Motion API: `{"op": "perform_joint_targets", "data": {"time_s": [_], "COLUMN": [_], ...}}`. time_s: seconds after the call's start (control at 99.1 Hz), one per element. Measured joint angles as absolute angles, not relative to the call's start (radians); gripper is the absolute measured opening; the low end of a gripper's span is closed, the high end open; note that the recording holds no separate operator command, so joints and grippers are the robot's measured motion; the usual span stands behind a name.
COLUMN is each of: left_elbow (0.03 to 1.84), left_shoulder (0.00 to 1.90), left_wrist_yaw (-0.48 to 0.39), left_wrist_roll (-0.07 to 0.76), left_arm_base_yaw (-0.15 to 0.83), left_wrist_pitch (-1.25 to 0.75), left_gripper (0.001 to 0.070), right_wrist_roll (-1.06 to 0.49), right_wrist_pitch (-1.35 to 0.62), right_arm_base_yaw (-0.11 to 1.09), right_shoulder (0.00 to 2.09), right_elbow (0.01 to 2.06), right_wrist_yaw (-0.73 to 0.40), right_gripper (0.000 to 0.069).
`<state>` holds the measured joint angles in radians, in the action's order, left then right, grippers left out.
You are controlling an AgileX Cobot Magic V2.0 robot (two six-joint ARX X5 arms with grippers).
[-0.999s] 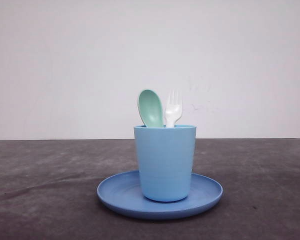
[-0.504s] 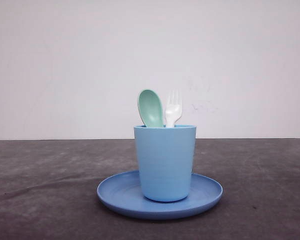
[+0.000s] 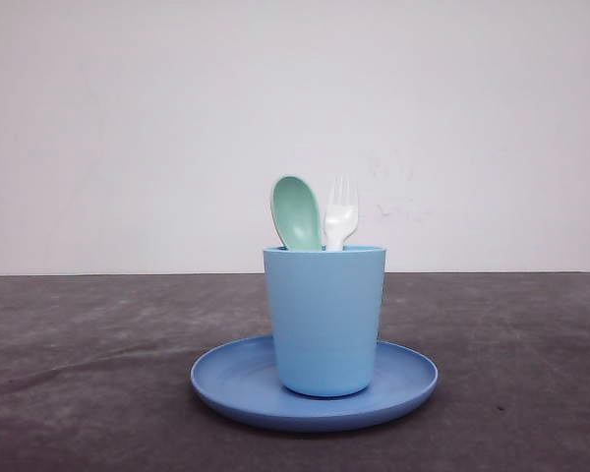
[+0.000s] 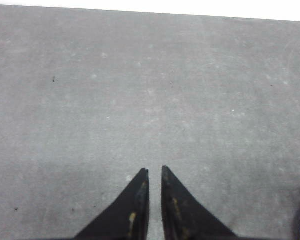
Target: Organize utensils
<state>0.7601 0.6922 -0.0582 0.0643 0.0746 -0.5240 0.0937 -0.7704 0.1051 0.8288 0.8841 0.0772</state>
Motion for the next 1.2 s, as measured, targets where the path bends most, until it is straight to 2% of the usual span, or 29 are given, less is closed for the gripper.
{"op": "perform_joint_targets", "data": {"time_s": [0.182,0.474,0.625,0.817,1.201], "left_elbow": [0.658,0.21,0.067,0.032,0.032], "left_shoulder": [0.552,0.173,0.061,0.003,0.012], "left_wrist_yaw": [0.028,0.028,0.027,0.027,0.027], "left_wrist_roll": [0.019,0.014,0.015,0.015,0.015], "left_arm_base_yaw": [0.062,0.039,0.039,0.039,0.039], "left_wrist_pitch": [-0.475,-0.261,-0.19,-0.149,-0.184], "left_gripper": [0.0019,0.0019,0.0019,0.0019,0.0019], "right_wrist_roll": [0.094,0.093,0.093,0.093,0.093], "right_wrist_pitch": [-0.729,-0.672,-0.648,-0.616,-0.609], "right_arm_base_yaw": [0.105,0.105,0.105,0.105,0.105], "right_shoulder": [0.829,0.829,0.829,0.829,0.829], "right_elbow": [0.884,0.884,0.884,0.884,0.884], "right_wrist_yaw": [0.077,0.078,0.077,0.078,0.078], "right_gripper": [0.0018,0.0018,0.0018,0.0018,0.0018]}}
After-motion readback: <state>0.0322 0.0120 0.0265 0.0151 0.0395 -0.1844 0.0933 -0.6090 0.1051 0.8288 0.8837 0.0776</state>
